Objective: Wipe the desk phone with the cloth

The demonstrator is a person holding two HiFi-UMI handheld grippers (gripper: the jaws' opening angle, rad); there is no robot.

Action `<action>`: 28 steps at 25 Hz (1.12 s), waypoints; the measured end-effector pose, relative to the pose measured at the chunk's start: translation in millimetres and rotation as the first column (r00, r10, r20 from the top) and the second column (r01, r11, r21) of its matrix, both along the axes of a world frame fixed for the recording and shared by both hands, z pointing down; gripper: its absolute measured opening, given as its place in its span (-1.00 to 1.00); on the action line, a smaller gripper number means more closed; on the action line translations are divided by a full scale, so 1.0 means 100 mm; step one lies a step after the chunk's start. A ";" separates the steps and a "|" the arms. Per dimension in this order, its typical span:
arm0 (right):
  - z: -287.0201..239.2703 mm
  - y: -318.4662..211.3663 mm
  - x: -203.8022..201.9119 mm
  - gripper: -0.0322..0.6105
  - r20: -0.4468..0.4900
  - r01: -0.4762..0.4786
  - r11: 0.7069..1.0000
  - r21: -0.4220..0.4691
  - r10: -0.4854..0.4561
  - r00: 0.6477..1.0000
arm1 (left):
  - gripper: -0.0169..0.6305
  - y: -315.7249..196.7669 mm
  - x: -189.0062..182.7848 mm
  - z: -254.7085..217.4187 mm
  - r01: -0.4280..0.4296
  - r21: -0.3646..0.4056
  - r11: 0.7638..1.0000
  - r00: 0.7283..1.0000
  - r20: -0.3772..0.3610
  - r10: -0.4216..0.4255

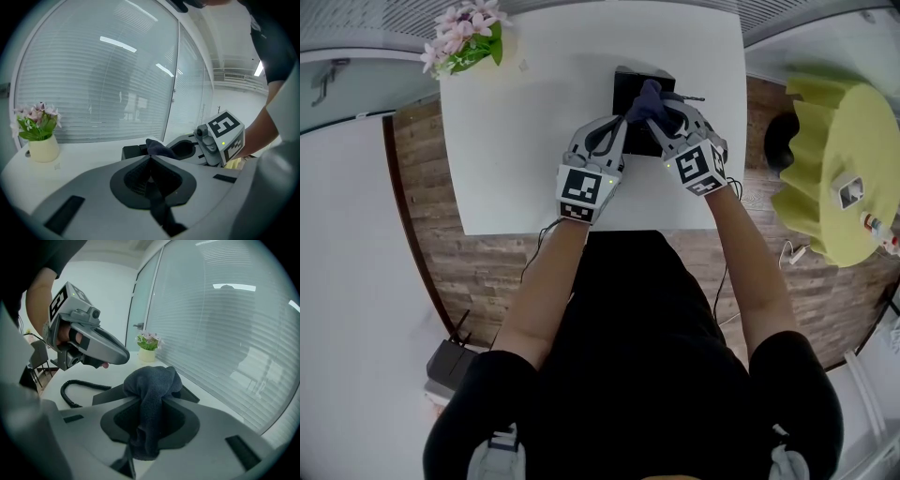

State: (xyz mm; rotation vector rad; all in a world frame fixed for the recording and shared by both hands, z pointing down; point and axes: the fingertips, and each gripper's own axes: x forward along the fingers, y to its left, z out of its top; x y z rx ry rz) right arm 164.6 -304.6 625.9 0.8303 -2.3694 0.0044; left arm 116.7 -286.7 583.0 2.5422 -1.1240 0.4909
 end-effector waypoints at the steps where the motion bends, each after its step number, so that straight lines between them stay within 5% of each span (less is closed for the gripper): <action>1: 0.02 0.05 -0.01 -0.57 -0.001 0.005 1.000 -0.004 -0.005 1.000 | -0.92 0.02 0.00 0.01 0.003 -0.002 1.000 1.000 0.001 -0.002; 19: 0.40 0.83 -0.10 -0.57 -0.034 0.109 0.993 -0.047 -0.111 0.993 | -0.91 0.50 -0.01 0.30 0.065 -0.039 0.997 0.998 0.007 -0.065; 28: 0.50 1.18 -0.15 -0.57 -0.070 0.178 0.974 -0.139 -0.189 0.980 | -0.92 0.63 -0.12 0.05 0.104 -0.006 0.995 0.995 -0.001 -0.104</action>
